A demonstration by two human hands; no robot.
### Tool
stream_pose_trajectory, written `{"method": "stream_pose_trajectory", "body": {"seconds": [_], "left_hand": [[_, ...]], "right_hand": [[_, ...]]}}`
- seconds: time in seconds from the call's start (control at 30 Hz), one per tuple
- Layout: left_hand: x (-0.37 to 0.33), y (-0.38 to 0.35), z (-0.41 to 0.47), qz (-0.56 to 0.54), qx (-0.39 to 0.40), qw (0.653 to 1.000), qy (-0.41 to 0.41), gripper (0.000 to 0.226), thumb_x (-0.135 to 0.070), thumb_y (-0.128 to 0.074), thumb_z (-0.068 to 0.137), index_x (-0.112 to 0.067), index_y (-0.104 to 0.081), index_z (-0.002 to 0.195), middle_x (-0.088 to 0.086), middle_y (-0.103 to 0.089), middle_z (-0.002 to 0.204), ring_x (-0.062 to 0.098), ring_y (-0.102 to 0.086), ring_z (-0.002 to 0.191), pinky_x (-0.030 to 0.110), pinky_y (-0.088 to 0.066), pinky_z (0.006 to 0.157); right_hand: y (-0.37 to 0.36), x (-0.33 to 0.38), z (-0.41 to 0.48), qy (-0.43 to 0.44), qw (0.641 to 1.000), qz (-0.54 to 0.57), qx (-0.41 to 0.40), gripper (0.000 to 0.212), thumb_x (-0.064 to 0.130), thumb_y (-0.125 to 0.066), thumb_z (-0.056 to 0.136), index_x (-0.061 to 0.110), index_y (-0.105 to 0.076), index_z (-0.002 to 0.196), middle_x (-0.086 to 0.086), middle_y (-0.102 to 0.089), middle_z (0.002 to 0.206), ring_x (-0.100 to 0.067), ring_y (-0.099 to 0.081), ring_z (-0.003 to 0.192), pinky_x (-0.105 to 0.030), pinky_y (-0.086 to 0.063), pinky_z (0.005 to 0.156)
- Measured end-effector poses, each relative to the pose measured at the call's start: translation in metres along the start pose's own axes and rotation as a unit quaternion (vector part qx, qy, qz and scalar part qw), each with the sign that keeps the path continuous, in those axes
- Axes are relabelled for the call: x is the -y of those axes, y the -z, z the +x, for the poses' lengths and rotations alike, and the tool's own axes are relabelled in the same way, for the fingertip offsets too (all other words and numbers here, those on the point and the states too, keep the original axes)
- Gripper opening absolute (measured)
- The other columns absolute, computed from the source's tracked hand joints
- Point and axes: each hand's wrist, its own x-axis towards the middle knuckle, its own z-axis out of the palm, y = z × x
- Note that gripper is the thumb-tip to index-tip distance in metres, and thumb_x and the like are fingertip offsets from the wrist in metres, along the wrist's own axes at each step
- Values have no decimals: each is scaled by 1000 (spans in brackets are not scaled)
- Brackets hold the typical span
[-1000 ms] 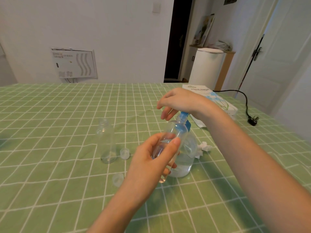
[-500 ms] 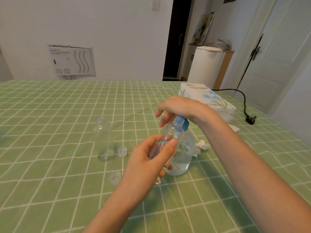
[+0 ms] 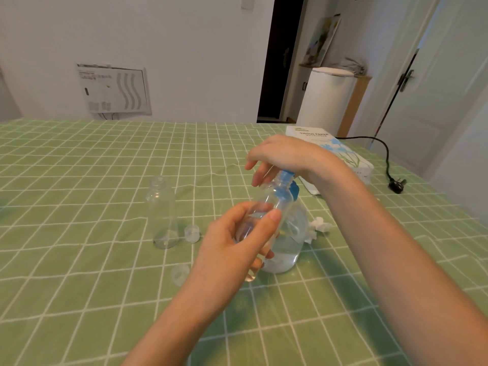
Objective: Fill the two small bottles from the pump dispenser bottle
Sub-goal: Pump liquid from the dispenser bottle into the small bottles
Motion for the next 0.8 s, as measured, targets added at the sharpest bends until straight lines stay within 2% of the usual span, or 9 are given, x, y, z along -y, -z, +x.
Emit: {"method": "stream_pose_trajectory", "body": {"seconds": [0.17,0.27,0.4,0.57,0.7,0.8], "left_hand": [[3,1,-2,-1,-1,1000,4,37,-52,-61,64,-27,-69,90,-1,-68,70,8,-58,54,16,-41,42],[5,2,-2,-1,-3,1000,6,39,-53,-61,62,-28,-70,90,0,-68,69,7,-57,54,15,-41,42],[4,1,-2,1,-3,1000,8,43,-56,-61,60,-27,-69,91,1,-68,69,8,-57,54,17,-41,42],[1,1,-2,-4,-1,1000,4,43,-56,-60,61,-30,-68,94,-2,-70,76,6,-60,55,16,-43,45],[0,0,-1,-6,3,1000,4,42,-55,-61,61,-28,-68,94,-4,-69,72,5,-59,55,16,-43,44],[2,1,-2,-10,2,1000,6,43,-54,-61,61,-25,-68,91,-3,-67,69,6,-58,54,16,-42,43]], "right_hand": [[-7,-5,-1,0,1000,21,17,22,19,-48,91,11,-66,99,-8,-72,86,-28,-65,90,-29,-46,71],[-9,-7,0,1,999,32,18,21,18,-48,91,10,-66,98,-12,-72,91,-27,-63,89,-31,-44,76],[-7,-6,1,4,1000,14,-10,21,21,-49,90,12,-67,96,-16,-69,107,-33,-62,107,-36,-48,88],[1,1,3,4,1000,-8,-26,34,24,-52,88,1,-62,112,-20,-69,108,-36,-62,107,-48,-49,95],[-1,1,4,2,1000,-13,-16,33,24,-54,87,3,-63,111,-19,-69,108,-35,-63,107,-46,-46,96],[-5,-3,4,3,1000,-4,-13,30,22,-54,89,5,-64,111,-10,-73,92,-30,-67,96,-43,-47,98]]}}
